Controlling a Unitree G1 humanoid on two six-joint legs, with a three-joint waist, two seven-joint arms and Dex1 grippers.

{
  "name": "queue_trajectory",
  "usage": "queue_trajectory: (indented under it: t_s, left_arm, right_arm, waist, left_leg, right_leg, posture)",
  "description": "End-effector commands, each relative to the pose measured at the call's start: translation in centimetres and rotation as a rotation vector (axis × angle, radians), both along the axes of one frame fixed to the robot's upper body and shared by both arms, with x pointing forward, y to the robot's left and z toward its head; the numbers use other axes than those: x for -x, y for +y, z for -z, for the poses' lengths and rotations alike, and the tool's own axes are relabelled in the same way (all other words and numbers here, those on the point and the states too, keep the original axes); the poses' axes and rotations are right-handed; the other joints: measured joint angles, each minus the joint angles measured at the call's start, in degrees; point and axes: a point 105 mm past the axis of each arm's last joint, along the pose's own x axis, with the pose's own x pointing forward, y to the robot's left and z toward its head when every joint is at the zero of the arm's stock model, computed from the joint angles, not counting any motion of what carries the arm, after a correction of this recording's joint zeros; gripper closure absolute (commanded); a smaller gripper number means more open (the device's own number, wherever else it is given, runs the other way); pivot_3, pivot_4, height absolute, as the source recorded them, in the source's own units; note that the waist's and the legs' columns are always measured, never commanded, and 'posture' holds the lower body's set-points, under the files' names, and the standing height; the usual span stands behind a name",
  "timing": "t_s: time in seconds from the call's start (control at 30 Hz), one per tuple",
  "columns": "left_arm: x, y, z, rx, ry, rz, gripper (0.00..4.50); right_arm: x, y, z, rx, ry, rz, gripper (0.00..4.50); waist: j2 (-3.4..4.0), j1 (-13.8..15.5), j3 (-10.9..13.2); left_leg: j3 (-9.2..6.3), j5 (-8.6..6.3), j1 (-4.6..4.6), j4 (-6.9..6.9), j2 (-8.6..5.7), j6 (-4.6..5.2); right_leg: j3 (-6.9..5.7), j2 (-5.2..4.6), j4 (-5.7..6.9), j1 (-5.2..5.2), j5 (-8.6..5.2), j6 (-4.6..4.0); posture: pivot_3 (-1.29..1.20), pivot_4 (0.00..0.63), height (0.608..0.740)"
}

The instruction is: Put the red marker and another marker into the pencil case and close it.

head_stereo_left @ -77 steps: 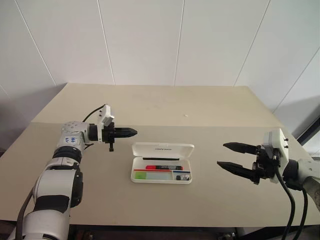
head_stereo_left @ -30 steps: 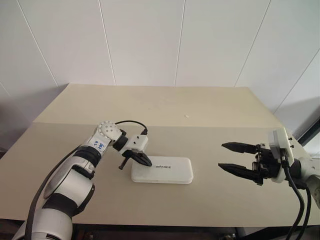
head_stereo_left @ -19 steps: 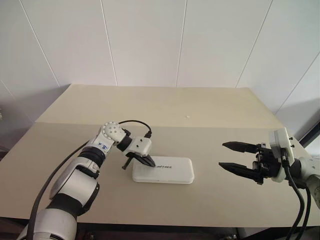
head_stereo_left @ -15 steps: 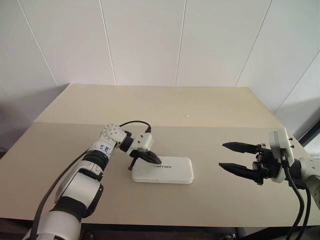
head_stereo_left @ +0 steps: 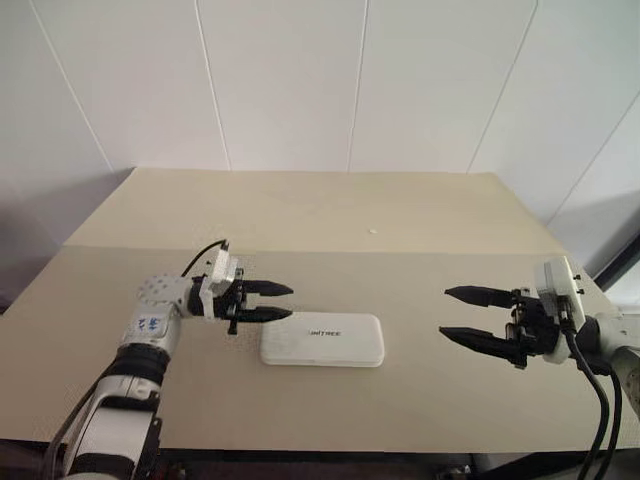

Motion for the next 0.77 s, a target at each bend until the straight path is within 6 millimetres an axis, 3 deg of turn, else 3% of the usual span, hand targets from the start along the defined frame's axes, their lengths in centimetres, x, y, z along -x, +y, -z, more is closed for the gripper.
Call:
queue_trajectory:
  t_s: [0.03,0.17,0.3,0.4,0.53,0.77]
  left_arm:
    - [1.9,1.5,-1.1,0.005,-0.035,0.097,1.16]
    - [2.2,3.1,-0.6,-0.051,-0.004,0.067,0.05]
    - [2.1,4.4,0.3,-0.160,0.019,0.034,0.05]
    - [1.6,5.0,-0.2,-0.187,0.004,0.007,0.05]
    - [1.2,5.0,-1.0,-0.154,-0.002,-0.001,0.05]
    - [1.7,5.2,-0.6,-0.186,0.046,0.014,0.05]
  right_arm:
    - [0.0,-0.5,-0.8,0.027,-0.035,-0.010,0.00]
    - [-0.3,-0.8,-1.0,0.039,-0.033,-0.016,0.00]
    - [-0.6,-0.9,-1.2,0.044,-0.037,-0.020,0.00]
    - [-0.6,-0.8,-1.1,0.045,-0.038,-0.022,0.00]
    - [-0.2,-0.3,-0.7,0.039,-0.032,-0.022,0.00]
    - [-0.2,0.0,-0.8,0.015,-0.070,0.006,0.00]
  waist:
    - [0.00,0.0,0.0]
    - [0.00,-0.1,0.0]
    - [0.03,-0.3,0.0]
    - [0.04,-0.2,0.0]
    - [0.04,-0.2,0.0]
    - [0.05,-0.3,0.0]
  left_leg:
    - [0.00,0.00,0.00,0.01,0.00,0.00]
    - [0.01,0.00,0.01,-0.04,-0.01,0.00]
    - [0.02,0.00,0.01,-0.15,0.01,0.00]
    - [0.03,0.00,0.01,-0.16,0.01,0.00]
    - [0.03,0.00,-0.03,-0.13,0.00,0.00]
    - [0.04,-0.01,-0.03,-0.14,0.00,0.00]
  right_leg:
    - [0.00,-0.01,-0.03,0.03,0.01,0.00]
    - [0.00,-0.03,-0.13,0.06,0.01,-0.01]
    - [-0.01,-0.01,-0.13,-0.01,0.00,-0.03]
    - [-0.01,-0.01,-0.13,-0.02,-0.01,-0.05]
    - [-0.02,-0.01,-0.13,-0.02,-0.01,-0.05]
    - [-0.02,-0.01,-0.14,-0.02,-0.02,-0.04]
  posture:
    - [0.00,0.150,0.740]
    - [0.00,0.150,0.740]
    - [0.00,0.150,0.740]
    - [0.00,0.150,0.740]
    - [0.00,0.150,0.740]
    - [0.00,0.150,0.740]
